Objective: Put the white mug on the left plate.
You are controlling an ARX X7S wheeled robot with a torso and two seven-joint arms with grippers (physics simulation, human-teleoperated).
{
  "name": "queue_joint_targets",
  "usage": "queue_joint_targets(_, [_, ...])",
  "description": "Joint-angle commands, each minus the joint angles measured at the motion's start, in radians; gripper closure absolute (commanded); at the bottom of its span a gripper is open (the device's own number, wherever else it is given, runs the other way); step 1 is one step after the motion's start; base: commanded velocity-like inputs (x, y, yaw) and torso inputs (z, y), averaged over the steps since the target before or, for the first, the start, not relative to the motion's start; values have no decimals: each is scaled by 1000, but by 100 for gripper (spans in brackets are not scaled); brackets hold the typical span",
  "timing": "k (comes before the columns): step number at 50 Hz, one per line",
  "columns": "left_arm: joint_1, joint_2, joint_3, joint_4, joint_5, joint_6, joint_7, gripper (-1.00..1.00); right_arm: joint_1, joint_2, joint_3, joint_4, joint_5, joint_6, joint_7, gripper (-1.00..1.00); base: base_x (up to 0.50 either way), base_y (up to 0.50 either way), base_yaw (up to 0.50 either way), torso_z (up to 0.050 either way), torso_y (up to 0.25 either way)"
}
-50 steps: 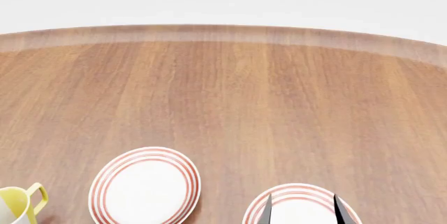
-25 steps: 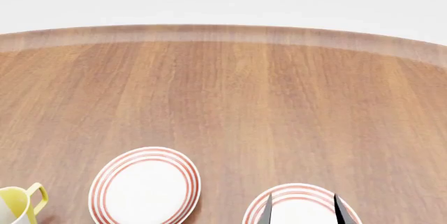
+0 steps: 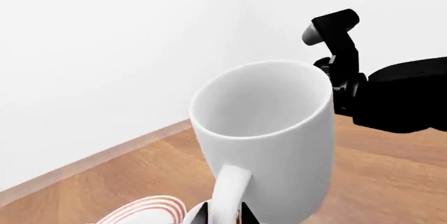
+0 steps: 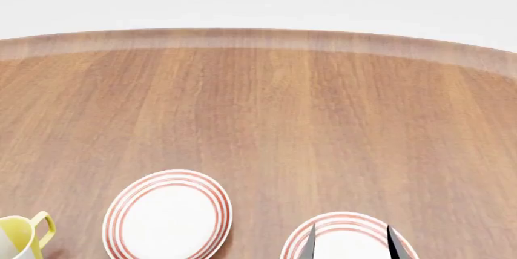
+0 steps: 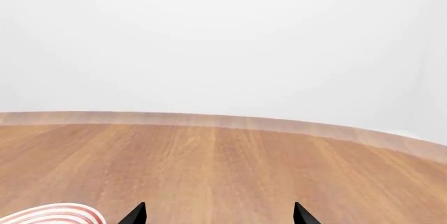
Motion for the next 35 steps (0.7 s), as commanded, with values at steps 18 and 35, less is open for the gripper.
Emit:
queue_joint_targets(18, [-5,-51,-54,97,-122,-36,-61,100,2,3,-7,24,7,-20,2,-100,0,0,0,0,0])
queue_joint_targets(35, [-20,-106,-109,172,-184,-112,-100,100,9,4,-12,35,13,-25,4,-100,0,0,0,0,0])
